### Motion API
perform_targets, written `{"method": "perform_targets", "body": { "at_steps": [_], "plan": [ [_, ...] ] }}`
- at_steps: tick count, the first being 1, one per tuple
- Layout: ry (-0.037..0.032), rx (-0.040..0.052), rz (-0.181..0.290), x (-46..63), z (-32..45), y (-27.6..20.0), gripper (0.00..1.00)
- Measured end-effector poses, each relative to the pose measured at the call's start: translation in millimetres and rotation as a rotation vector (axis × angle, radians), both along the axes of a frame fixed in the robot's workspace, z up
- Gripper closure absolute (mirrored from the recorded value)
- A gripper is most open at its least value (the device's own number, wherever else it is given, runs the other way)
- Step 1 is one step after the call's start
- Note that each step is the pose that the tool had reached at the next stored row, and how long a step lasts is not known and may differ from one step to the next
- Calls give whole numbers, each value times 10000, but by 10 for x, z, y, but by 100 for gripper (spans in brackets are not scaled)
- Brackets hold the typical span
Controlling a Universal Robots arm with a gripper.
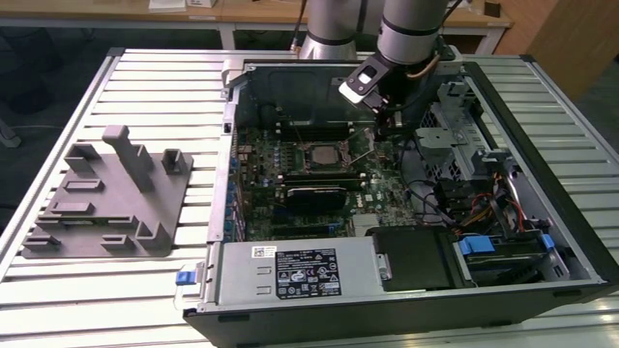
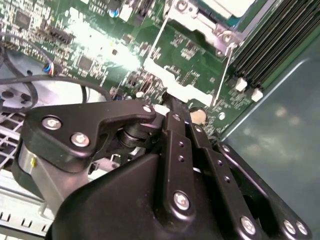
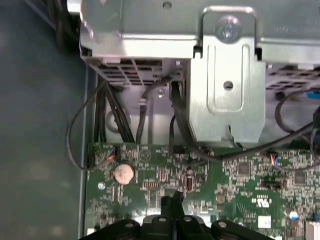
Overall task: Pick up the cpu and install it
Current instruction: 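Close the cpu cover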
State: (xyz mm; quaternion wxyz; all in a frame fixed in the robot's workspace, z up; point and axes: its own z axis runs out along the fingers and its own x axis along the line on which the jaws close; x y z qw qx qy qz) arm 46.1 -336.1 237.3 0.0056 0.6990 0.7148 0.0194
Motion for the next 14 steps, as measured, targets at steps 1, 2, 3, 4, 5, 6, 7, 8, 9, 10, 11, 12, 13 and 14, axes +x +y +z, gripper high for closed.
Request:
{"method": "perform_targets", "body": {
  "at_steps": [1, 2, 3, 4, 5, 6, 7, 8, 9, 10, 11, 12, 13, 14],
  "plan": [
    [0, 1, 1, -26, -1, 0, 89],
    [0, 2, 2, -53, -1, 0, 89],
    [0, 1, 0, -79, -1, 0, 89],
    [0, 0, 0, -105, -1, 0, 89],
    [0, 0, 0, -133, -1, 0, 89],
    [-1, 1, 1, -168, -1, 0, 89],
    [-2, 1, 0, -208, -1, 0, 89],
    [-2, 0, 1, -242, -1, 0, 89],
    [-2, 1, 1, -272, -1, 0, 89],
    [-3, 2, -1, -295, -2, 0, 89],
    [-3, 3, 0, -316, -2, 0, 89],
    [-3, 3, 0, -335, -2, 0, 89],
    [-3, 3, 1, -351, -1, 0, 89],
    [-3, 7, 0, -368, -1, 0, 89]
  ]
}}
